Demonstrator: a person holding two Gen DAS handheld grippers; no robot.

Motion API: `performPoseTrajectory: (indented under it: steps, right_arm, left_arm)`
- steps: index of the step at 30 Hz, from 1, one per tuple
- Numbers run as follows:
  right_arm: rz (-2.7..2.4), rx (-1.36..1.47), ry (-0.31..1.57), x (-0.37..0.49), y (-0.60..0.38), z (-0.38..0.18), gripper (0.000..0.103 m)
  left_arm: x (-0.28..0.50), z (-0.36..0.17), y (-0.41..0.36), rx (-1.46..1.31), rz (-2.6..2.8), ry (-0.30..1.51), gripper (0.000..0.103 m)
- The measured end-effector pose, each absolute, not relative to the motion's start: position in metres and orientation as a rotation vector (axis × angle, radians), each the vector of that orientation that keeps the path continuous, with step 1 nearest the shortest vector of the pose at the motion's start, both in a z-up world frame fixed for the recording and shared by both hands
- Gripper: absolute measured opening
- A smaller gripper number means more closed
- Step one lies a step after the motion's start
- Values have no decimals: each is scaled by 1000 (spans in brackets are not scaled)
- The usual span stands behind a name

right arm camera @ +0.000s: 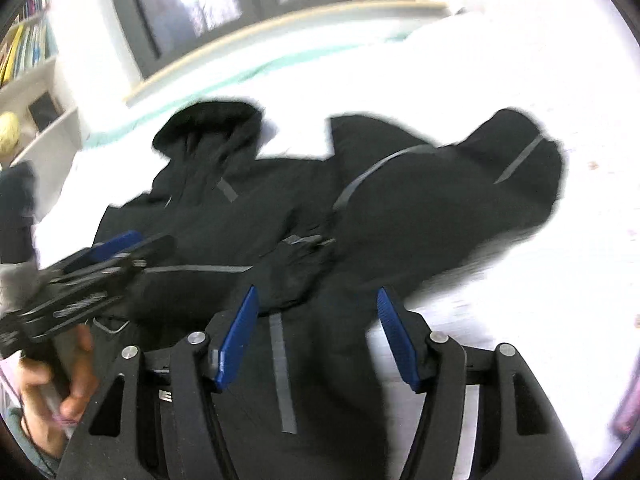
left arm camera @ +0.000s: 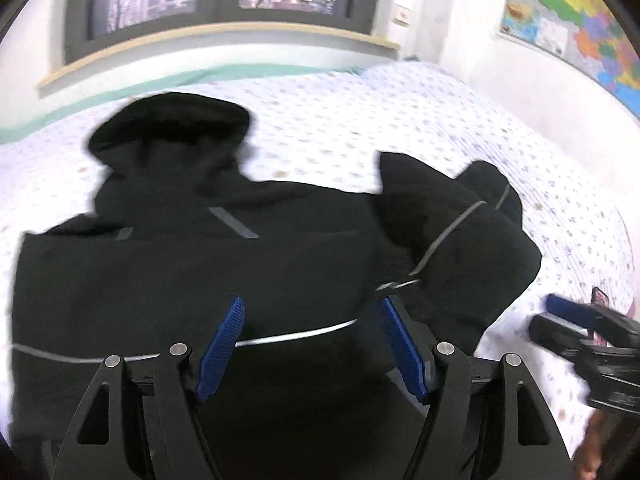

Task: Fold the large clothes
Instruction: 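Move the right tool to the other sleeve cuff, then grasp the other sleeve cuff with the right tool and lift it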

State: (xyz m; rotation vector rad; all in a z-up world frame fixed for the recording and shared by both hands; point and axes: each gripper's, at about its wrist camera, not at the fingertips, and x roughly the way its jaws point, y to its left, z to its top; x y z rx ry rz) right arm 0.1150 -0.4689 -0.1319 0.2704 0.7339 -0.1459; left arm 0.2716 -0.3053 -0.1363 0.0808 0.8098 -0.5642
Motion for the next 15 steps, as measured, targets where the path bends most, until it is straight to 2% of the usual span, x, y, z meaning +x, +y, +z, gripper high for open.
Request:
performPoseTrajectory:
  steps: [1,2,6,9,15]
  right_arm:
    - [-190,288,711,106,-487,-130,83]
    - [-229,311,695,102,-502,-130,85]
    - [-315,423,707,91,-571,-142,86]
    - [-395,522,655,88,-625,-145,86]
    - [-408,772,608,134,-722,-171,86]
  left_arm:
    - [275,-143,-319,70,-574,829,72]
    - [277,-151,-330,61,-588,845,72]
    - [279,-209,-381,120,-641,976,72]
    - [263,-221,-393,231,-595,879,73]
    - [259,-222,-387,196,-612,843,73]
